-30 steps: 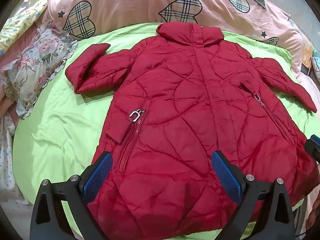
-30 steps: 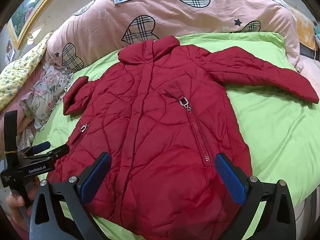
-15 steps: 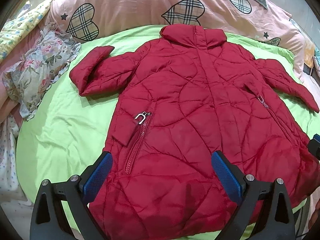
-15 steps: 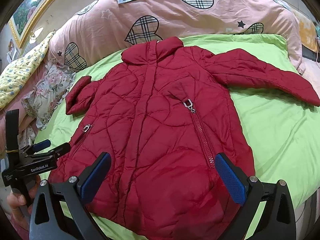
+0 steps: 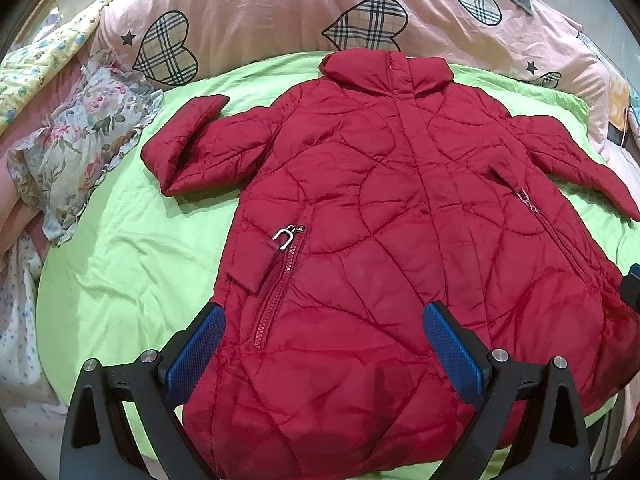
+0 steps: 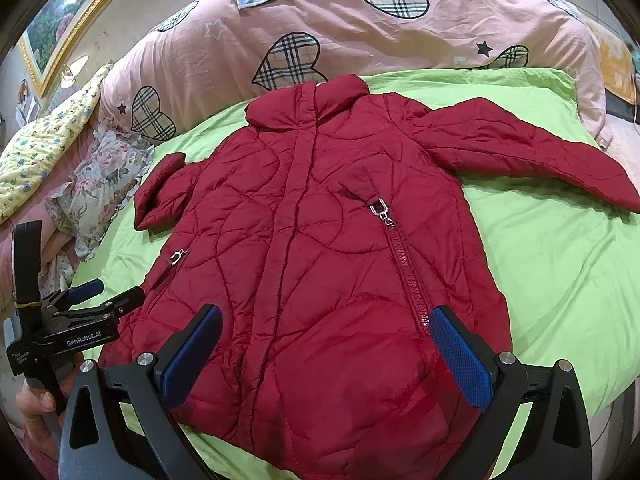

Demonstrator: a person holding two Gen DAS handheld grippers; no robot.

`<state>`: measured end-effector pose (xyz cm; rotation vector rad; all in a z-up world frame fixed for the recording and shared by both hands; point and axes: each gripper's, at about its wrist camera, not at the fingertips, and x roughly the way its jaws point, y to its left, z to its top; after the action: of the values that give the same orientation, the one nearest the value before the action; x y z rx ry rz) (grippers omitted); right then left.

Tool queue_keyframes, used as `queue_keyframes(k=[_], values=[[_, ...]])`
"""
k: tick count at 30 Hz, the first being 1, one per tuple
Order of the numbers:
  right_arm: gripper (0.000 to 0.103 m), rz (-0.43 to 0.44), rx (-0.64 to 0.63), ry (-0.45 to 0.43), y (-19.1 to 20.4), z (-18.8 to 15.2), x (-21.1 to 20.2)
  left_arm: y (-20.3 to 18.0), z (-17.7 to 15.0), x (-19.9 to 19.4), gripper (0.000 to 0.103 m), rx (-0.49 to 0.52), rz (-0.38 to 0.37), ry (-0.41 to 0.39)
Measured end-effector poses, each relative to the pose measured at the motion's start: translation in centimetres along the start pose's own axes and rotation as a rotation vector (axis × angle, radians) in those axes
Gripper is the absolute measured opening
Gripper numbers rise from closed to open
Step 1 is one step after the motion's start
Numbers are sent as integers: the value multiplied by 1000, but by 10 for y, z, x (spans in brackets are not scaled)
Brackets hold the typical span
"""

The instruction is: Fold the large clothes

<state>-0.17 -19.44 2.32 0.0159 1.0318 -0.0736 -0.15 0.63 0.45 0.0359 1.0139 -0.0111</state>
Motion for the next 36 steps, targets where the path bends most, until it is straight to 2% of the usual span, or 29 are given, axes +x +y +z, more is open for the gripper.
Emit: queue_keyframes(k=[6, 14, 22, 34, 36], values=[[103, 2, -4, -2, 1, 0, -1, 1, 1, 0, 100, 3, 9, -2], [103, 4, 10, -6, -1, 3, 1, 3, 3, 1, 100, -16, -28, -62], [103, 32, 49, -9, -13, 6, 7, 3, 11, 21, 100, 1, -39, 35], [103, 51, 138, -54, -61, 17, 7, 5, 28, 42, 100, 11, -3, 4], [102, 58, 179, -57, -79, 20, 8, 8, 30, 46, 100, -6, -42, 24]])
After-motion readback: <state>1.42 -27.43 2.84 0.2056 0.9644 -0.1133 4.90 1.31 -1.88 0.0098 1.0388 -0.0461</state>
